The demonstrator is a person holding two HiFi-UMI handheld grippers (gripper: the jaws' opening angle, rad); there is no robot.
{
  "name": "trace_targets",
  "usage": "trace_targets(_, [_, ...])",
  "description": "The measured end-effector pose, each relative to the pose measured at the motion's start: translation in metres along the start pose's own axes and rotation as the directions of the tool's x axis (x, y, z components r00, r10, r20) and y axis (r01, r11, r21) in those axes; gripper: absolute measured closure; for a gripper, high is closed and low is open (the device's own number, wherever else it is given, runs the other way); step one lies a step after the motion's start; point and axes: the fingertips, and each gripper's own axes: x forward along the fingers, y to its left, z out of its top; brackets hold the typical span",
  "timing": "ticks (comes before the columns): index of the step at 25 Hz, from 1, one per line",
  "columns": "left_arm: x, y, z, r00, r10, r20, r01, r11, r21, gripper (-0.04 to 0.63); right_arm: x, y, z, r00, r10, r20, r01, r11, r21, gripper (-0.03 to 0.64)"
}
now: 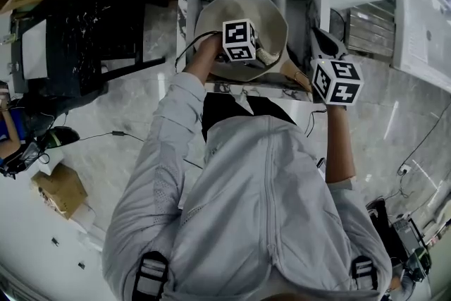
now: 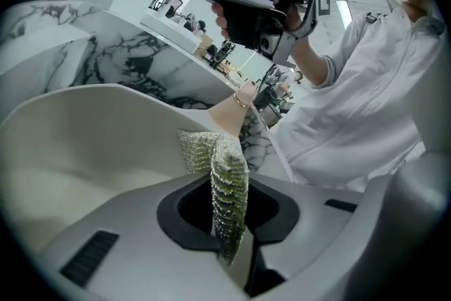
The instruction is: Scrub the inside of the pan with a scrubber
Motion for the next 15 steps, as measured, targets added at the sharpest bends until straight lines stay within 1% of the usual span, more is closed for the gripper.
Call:
trace_targets(3, [-0.002, -0.012, -0.006, 0.998, -0.054, -0.019, 0.054, 0.999, -0.006, 0.528, 0.001, 0.006, 0.0, 1.0, 0.009, -0.004, -0.009, 1.0, -0.007, 0.58])
trace_targets(7, [-0.005, -0.026, -0.016, 0.991, -0.123, -0.057, 0.121, 0.992, -0.038, 0.528, 0.004, 0.013, 0.0, 1.0, 0.023, -0.011, -0.023, 1.0, -0.016, 0.58])
trace_targets(10, [-0.009, -0.038, -0.024, 0.981, -0.175, -0.087, 0.17, 0.983, -0.063, 0.528, 0.006, 0.017, -0.001, 0.999, 0.03, -0.014, -0.031, 0.999, -0.021, 0.58])
trace_targets(12, [-0.01, -0.043, -0.035, 0.971, -0.204, -0.128, 0.193, 0.977, -0.089, 0.529, 0.007, 0.02, -0.001, 0.999, 0.035, -0.016, -0.036, 0.999, -0.024, 0.581])
trace_targets(15, [-0.011, -0.047, -0.048, 0.957, -0.222, -0.185, 0.203, 0.972, -0.118, 0.529, 0.008, 0.023, -0.003, 0.999, 0.042, -0.019, -0.043, 0.999, -0.026, 0.581])
